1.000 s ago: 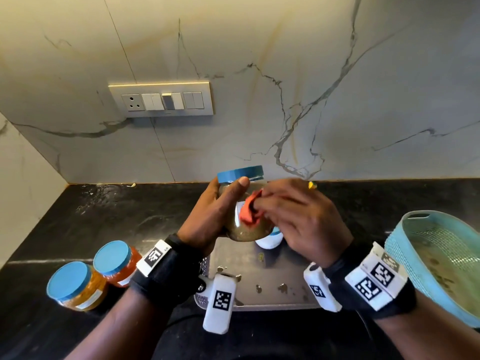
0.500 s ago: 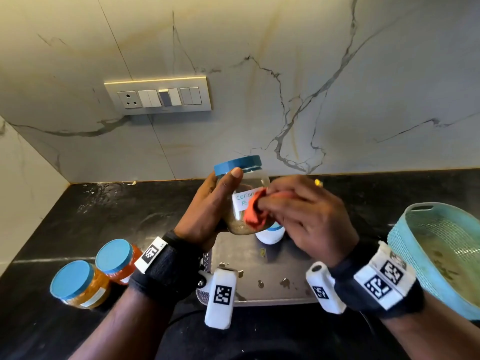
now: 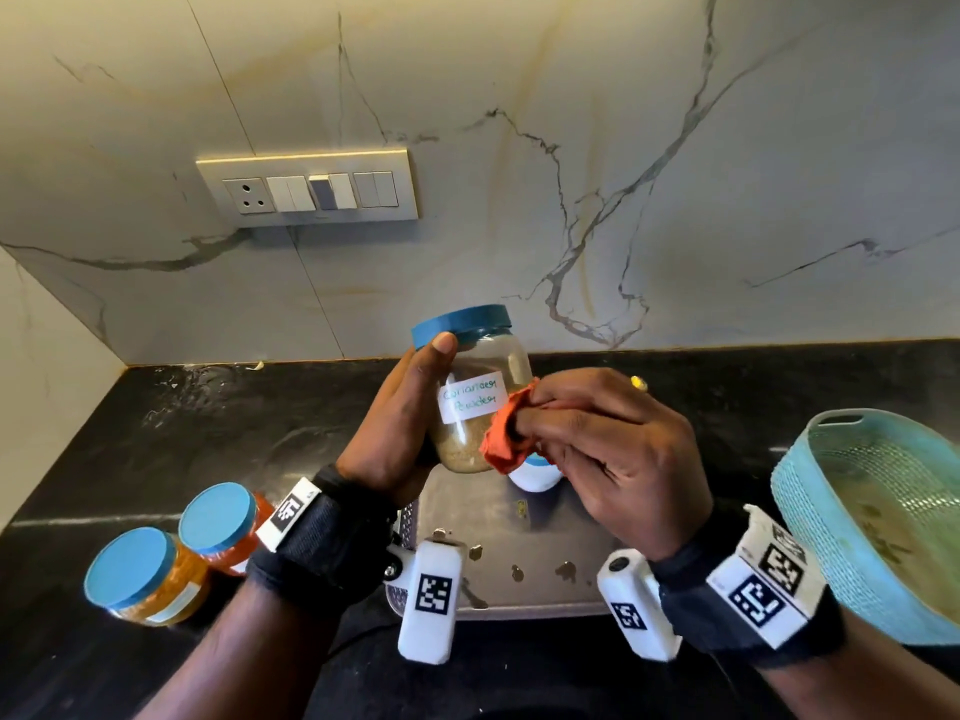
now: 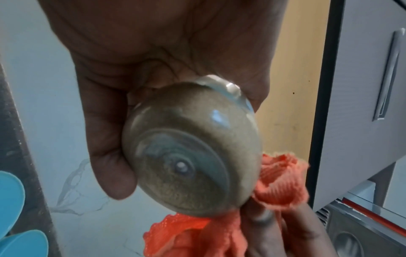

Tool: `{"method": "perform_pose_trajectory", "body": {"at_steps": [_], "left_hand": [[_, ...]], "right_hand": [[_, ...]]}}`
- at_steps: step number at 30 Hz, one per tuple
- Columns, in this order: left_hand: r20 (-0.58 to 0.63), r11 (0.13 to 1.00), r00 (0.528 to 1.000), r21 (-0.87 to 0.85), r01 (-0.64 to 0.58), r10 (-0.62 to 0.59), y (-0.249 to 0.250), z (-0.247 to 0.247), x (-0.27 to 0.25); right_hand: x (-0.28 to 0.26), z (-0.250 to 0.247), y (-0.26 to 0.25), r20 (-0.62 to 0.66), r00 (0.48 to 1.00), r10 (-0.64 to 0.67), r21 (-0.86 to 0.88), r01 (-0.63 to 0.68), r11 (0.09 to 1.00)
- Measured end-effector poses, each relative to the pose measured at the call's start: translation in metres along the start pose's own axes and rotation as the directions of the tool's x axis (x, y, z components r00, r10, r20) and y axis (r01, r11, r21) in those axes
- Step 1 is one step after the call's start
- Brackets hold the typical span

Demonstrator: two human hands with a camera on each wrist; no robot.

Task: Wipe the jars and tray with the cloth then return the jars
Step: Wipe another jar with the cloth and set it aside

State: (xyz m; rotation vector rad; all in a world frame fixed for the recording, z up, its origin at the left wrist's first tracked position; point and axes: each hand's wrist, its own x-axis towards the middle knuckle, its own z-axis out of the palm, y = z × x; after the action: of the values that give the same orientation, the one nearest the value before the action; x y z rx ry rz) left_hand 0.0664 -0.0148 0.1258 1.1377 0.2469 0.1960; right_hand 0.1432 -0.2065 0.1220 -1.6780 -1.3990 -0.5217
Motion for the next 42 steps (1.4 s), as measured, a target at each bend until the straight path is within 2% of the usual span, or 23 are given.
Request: {"method": "perform_pose_trajectory", "body": {"at_steps": [2,4,7,9,13,17,20,22,24,27,30,32,39,42], "left_hand": [[0.025,1.000,1.000,0.008,-0.009,0.009,-0.002,0.004,0.000],[0.033,0.999,0.999,0.040,-0.020,0.018,-0.003,0.007,0.000],[0.013,0.997,0.999,0.057,-0.042,0.041,-0.004,0.008,0.001],[0.020,0.998,0.998,0.021,-0.063,0.062,-0.002,0.004,0.001],[-0.007,0.999,1.000,-0.039,-0.030,0.030,0.005,-0.006,-0.001],[-0.002,0.995,1.000,-0.094,0.027,-0.028,0.002,-0.004,-0.003],[-0.067,0.994,0.997,-0.102,0.028,-0.035,0.001,0.000,-0.003],[-0.079,0.997,0.997,-0.073,0.008,-0.014,0.000,0.000,-0.004],[-0.064,0.999,0.997,0.029,-0.039,0.041,-0.005,-0.003,-0.004],[-0.060,0.993,0.996,0.102,-0.060,0.066,-0.009,-0.008,-0.003],[-0.037,0.992,0.997,0.108,-0.066,0.070,-0.012,-0.006,-0.003],[-0.041,0.990,0.995,0.114,-0.083,0.089,-0.012,-0.003,-0.005],[-0.083,0.993,0.990,-0.008,-0.114,0.113,-0.002,0.001,-0.003],[-0.039,0.997,0.997,-0.031,-0.071,0.069,-0.005,0.003,-0.005]], "right_hand": [[0.013,-0.002,0.008,-0.059,0.998,0.025,-0.008,-0.026,1.000],[0.027,-0.002,0.017,-0.129,0.984,0.122,0.046,-0.117,0.992],[0.035,0.000,0.025,-0.148,0.964,0.221,0.148,-0.200,0.969],[0.028,0.001,0.020,-0.119,0.970,0.214,0.168,-0.193,0.967],[0.002,0.003,0.004,0.004,0.991,0.132,0.120,-0.132,0.984],[-0.004,0.003,0.003,-0.008,0.995,0.100,0.068,-0.099,0.993],[-0.002,0.008,0.003,0.010,0.998,0.054,0.010,-0.054,0.998],[-0.004,0.014,0.001,0.060,0.998,0.006,-0.039,-0.003,0.999],[-0.005,0.018,-0.001,0.103,0.994,-0.038,-0.087,0.047,0.995],[0.003,0.017,0.001,0.044,0.999,-0.009,-0.084,0.012,0.996],[0.020,0.014,0.015,-0.097,0.981,0.167,0.015,-0.166,0.986],[0.025,0.013,0.021,-0.127,0.965,0.230,0.075,-0.222,0.972],[-0.009,0.017,-0.008,-0.006,0.997,0.079,0.056,-0.078,0.995],[-0.004,0.014,-0.003,-0.030,0.998,0.054,0.050,-0.053,0.997]]}}
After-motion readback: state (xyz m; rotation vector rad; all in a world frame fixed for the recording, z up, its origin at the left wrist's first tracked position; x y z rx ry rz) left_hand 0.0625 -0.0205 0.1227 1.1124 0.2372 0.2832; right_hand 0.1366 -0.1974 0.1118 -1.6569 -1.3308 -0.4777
